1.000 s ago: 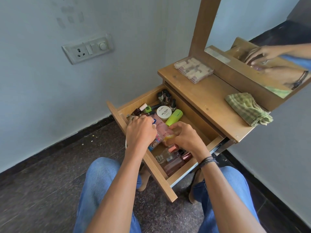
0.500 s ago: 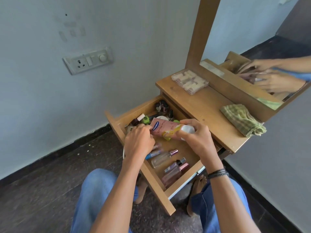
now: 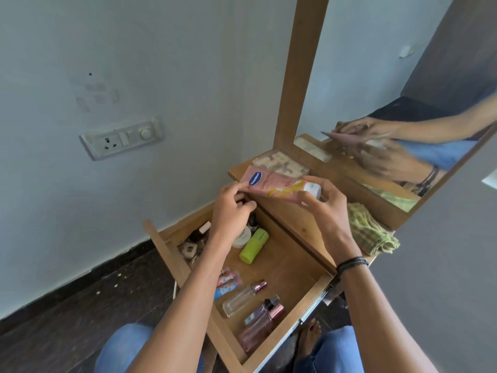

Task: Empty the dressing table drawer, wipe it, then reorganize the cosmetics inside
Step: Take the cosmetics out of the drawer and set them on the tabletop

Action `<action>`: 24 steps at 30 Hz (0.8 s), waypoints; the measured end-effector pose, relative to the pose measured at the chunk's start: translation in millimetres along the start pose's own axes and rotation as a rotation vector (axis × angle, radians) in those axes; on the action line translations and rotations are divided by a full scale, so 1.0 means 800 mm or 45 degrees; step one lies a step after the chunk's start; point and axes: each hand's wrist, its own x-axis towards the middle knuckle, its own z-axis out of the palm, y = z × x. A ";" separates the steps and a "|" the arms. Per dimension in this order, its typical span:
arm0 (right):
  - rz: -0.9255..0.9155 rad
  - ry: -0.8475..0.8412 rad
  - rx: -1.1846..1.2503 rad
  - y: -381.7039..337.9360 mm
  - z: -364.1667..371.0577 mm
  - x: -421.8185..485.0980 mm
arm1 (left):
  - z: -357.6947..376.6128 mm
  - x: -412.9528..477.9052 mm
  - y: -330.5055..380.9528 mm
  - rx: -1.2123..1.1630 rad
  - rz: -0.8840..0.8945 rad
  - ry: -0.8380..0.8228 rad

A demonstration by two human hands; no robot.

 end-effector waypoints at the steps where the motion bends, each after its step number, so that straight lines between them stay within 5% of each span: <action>1: 0.009 0.023 0.043 0.006 0.001 0.009 | 0.006 0.014 0.007 -0.055 0.003 -0.006; 11: -0.139 0.343 -0.055 0.029 0.021 0.051 | 0.055 0.114 0.019 0.314 0.084 -0.124; 24: -0.215 0.417 -0.076 0.047 0.023 0.064 | 0.092 0.139 0.031 0.606 0.173 -0.138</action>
